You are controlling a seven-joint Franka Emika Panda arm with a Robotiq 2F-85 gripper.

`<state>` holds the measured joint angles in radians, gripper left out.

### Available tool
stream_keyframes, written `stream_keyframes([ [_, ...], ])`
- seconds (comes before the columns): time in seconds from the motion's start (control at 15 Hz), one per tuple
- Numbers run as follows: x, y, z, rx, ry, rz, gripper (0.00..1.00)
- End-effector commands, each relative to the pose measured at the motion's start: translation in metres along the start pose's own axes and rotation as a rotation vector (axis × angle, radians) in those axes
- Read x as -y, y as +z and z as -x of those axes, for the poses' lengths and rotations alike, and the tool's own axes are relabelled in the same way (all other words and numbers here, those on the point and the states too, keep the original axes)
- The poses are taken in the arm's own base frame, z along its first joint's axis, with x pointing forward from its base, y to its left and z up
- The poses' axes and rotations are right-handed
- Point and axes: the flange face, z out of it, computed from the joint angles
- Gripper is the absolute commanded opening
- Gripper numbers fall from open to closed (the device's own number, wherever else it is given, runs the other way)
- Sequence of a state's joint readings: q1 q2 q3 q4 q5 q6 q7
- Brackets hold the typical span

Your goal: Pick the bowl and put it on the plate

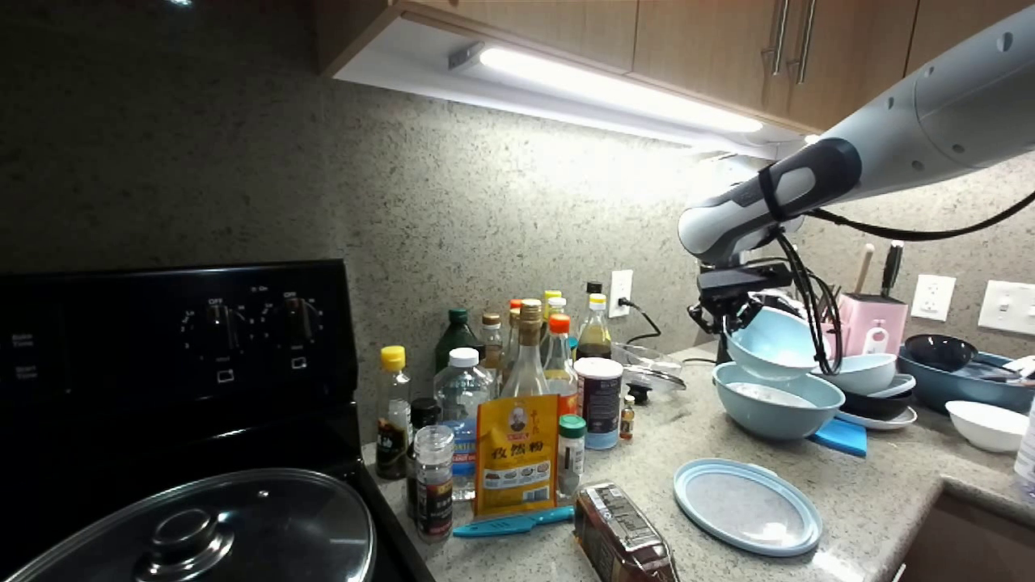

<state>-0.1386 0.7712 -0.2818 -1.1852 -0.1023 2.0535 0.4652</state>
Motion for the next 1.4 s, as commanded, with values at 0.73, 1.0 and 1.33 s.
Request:
stream_keyframes([
  [0.73, 0.027, -0.068, 0.056, 0.043, 0.203, 0.129, 0.01],
  [1.0, 0.033, -0.075, 0.065, 0.106, 0.169, 0.051, 0.01],
  [1.33, 0.036, -0.072, 0.075, 0.238, 0.15, -0.029, 0.01],
])
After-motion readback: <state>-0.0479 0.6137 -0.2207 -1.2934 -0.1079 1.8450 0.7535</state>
